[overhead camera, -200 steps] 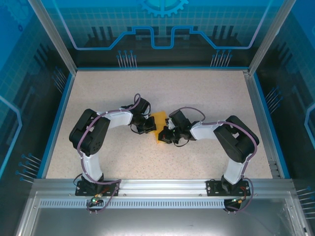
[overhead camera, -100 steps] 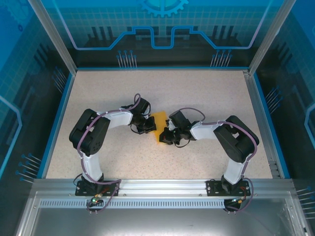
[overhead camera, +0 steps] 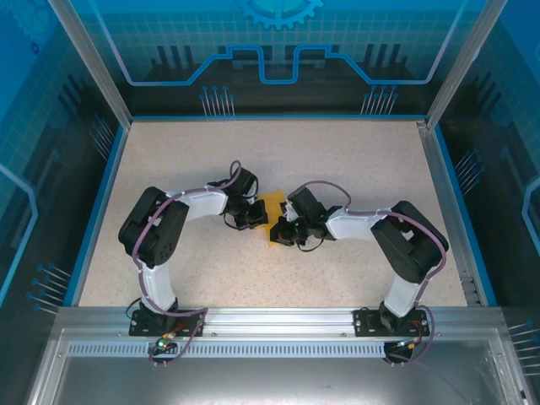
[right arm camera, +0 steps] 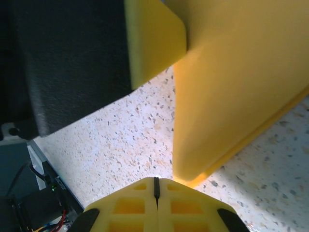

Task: Fold a paper plane with a square sheet of paper (pick it up from the middle)
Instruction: Third fold the triangle at the center of the table.

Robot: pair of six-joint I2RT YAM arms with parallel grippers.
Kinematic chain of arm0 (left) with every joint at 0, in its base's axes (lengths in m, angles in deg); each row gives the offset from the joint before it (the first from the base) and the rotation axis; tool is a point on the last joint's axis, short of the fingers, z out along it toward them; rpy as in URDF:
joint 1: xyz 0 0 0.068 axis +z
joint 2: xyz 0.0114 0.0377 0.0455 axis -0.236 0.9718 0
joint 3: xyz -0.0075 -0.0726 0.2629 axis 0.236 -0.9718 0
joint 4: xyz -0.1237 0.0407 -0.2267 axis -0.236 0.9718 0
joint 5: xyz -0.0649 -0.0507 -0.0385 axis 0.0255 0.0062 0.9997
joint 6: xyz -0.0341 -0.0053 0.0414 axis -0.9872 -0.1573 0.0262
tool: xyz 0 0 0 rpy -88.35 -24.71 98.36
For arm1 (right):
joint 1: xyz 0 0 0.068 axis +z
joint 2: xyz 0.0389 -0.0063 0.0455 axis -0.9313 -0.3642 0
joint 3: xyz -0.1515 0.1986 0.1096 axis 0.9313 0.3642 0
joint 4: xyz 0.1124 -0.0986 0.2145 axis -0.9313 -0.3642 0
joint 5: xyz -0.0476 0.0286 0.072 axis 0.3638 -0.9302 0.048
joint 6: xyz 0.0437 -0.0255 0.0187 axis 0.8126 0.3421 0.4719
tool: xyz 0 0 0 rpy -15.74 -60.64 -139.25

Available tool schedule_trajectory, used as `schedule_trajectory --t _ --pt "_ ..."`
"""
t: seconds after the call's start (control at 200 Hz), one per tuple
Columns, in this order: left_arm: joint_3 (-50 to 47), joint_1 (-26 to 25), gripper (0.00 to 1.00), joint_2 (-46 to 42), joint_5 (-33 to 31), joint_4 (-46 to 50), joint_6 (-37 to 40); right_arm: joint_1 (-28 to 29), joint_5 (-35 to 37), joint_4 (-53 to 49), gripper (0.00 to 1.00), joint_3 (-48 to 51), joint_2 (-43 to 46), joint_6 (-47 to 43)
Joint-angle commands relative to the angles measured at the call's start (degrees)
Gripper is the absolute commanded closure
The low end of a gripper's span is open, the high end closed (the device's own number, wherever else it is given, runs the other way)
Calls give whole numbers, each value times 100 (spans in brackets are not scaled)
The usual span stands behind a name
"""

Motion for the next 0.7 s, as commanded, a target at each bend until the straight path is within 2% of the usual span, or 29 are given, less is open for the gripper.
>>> schedule_trajectory --t 0.0,0.44,0.695 --pt "-272 -37 100 234 -496 409 114 101 15 -54 97 -204 -266 -78" --pt "-281 -50 100 243 -499 396 102 104 44 -371 98 49 -540 -166" --pt "-283 -50 100 243 -505 409 106 152 135 -445 98 -85 -307 -312"
